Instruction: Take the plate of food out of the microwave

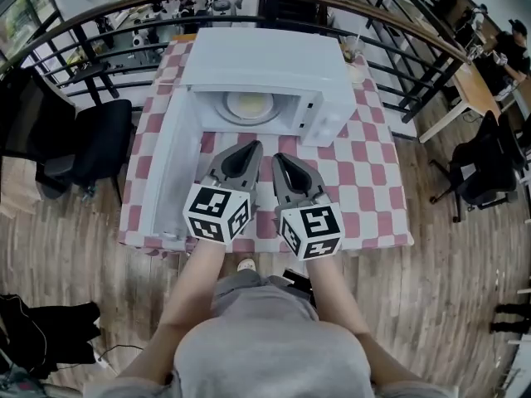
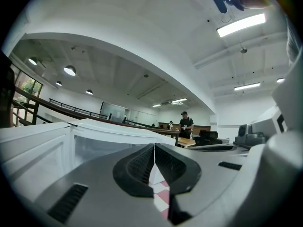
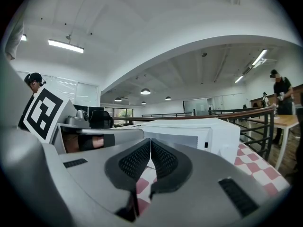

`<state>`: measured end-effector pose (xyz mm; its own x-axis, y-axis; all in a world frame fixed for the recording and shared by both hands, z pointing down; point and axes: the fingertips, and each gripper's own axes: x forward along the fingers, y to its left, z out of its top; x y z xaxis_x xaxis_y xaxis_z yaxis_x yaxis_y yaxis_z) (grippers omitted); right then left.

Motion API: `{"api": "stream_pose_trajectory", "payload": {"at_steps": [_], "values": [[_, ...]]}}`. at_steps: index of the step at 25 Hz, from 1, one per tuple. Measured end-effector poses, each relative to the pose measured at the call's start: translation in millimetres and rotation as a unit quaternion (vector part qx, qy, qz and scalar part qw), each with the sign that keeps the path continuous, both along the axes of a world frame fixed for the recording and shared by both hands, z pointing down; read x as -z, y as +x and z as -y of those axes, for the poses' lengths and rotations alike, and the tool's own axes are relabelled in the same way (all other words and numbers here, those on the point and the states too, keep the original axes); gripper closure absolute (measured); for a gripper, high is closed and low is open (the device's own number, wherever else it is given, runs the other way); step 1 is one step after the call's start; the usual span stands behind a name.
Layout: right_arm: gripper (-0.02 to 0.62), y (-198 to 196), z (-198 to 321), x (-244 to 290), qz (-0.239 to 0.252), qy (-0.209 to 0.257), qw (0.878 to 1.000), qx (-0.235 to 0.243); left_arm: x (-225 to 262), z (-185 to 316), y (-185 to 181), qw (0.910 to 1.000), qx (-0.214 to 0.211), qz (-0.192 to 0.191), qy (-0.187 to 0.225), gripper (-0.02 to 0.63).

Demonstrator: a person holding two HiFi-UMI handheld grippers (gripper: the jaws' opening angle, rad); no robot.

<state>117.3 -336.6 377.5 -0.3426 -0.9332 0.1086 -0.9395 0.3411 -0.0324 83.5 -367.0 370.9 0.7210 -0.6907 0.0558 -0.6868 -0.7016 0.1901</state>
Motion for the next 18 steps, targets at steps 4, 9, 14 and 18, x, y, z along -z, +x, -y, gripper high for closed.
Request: {"api": "stream_pose_trajectory", "payload": {"at_steps": [4, 9, 14, 18], "values": [[0.569, 1, 5, -4, 0.003, -0.007, 1.000, -0.002, -5, 5, 0, 1.0000, -0.002, -0.004, -0.008, 0.600], [0.569, 4, 14, -9, 0.006, -0.015, 1.000, -0.002, -11, 14, -2, 0.9995, 0.007, -0.021, -0.022, 0.573], [0.569, 10, 25, -10, 0.007, -0.018, 1.000, 0.002, -18, 26, 4, 0.9983, 0.004, -0.038, -0.043, 0.434], [0.569, 18, 37, -8, 0.007, -0.020, 1.000, 0.005, -26, 37, 8, 0.9958, 0.010, -0.056, -0.072, 0.334]]}}
